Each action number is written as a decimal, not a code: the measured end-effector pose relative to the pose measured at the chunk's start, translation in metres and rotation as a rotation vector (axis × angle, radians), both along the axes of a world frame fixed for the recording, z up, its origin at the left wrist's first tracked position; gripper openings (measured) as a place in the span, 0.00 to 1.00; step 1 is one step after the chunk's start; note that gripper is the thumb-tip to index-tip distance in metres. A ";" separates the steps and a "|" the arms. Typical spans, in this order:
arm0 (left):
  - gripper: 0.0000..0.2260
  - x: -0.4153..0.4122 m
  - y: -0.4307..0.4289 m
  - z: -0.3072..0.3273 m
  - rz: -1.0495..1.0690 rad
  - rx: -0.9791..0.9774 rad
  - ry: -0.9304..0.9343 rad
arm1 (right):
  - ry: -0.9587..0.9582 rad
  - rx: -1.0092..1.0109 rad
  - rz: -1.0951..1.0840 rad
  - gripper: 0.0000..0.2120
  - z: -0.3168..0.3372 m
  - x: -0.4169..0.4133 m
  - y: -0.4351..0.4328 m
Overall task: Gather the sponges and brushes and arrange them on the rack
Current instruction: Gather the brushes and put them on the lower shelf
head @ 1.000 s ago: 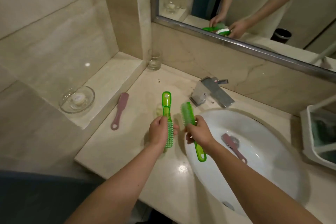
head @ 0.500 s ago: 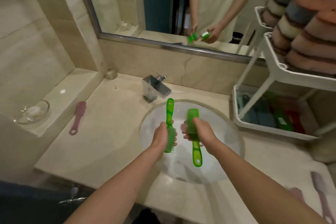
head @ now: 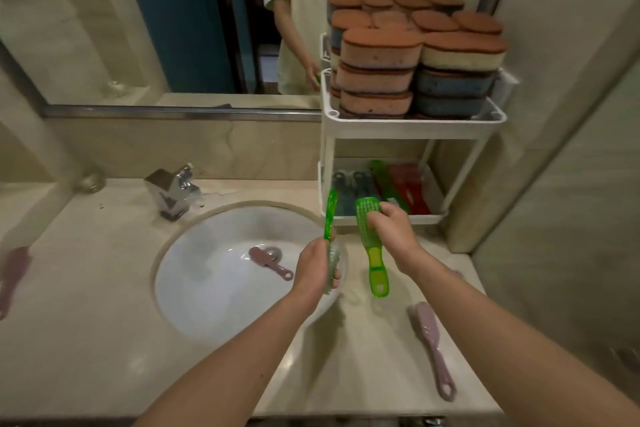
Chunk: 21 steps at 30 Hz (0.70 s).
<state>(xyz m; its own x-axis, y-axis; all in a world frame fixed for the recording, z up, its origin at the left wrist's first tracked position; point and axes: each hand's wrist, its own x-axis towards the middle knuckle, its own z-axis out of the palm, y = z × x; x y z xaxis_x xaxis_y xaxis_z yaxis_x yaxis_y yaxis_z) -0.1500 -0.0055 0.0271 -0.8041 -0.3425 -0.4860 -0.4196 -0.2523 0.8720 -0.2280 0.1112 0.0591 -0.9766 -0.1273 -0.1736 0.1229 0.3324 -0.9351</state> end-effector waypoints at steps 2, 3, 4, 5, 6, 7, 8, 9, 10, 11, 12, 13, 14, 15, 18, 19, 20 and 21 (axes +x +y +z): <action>0.10 -0.007 0.019 0.001 -0.044 -0.023 0.010 | 0.064 0.048 -0.007 0.04 0.005 -0.003 0.022; 0.10 -0.010 0.028 0.003 -0.054 -0.025 0.018 | 0.091 0.068 -0.006 0.03 0.007 -0.005 0.032; 0.10 -0.013 0.035 0.006 -0.061 -0.015 0.031 | 0.112 0.087 -0.001 0.02 0.011 -0.005 0.042; 0.09 -0.017 0.042 0.008 -0.067 0.000 0.047 | 0.128 0.104 0.005 0.03 0.014 -0.007 0.050; 0.09 -0.020 0.047 0.010 -0.074 0.012 0.058 | 0.150 0.115 0.015 0.03 0.019 -0.007 0.057; 0.09 -0.025 0.052 0.013 -0.083 0.016 0.065 | 0.182 0.121 0.013 0.04 0.022 -0.009 0.064; 0.09 -0.029 0.056 0.016 -0.089 0.018 0.070 | 0.223 0.129 0.006 0.06 0.025 -0.011 0.070; 0.08 -0.033 0.060 0.019 -0.092 0.021 0.079 | 0.256 0.131 -0.008 0.07 0.029 -0.013 0.075; 0.08 -0.037 0.063 0.021 -0.096 0.017 0.089 | 0.267 0.116 -0.023 0.08 0.034 -0.014 0.080; 0.09 -0.042 0.066 0.024 -0.103 0.006 0.100 | 0.261 0.070 -0.036 0.09 0.037 -0.016 0.085; 0.09 -0.047 0.069 0.026 -0.115 -0.007 0.107 | 0.234 0.010 -0.042 0.11 0.040 -0.017 0.089; 0.09 -0.053 0.071 0.027 -0.124 -0.016 0.115 | 0.188 -0.056 -0.046 0.12 0.043 -0.019 0.092; 0.09 -0.059 0.072 0.028 -0.130 -0.022 0.124 | 0.128 -0.120 -0.047 0.12 0.046 -0.020 0.094; 0.08 -0.065 0.074 0.030 -0.134 -0.025 0.128 | 0.065 -0.181 -0.051 0.12 0.046 -0.021 0.096; 0.09 -0.084 0.079 0.034 -0.153 -0.030 0.103 | -0.075 -0.279 -0.090 0.11 0.046 -0.024 0.098; 0.11 -0.089 0.081 0.034 -0.158 -0.019 0.084 | -0.115 -0.306 -0.109 0.10 0.044 -0.026 0.099; 0.13 -0.095 0.082 0.034 -0.166 -0.011 0.062 | -0.151 -0.328 -0.125 0.10 0.041 -0.028 0.099; 0.14 -0.100 0.083 0.033 -0.175 -0.011 0.044 | -0.180 -0.341 -0.142 0.11 0.038 -0.031 0.100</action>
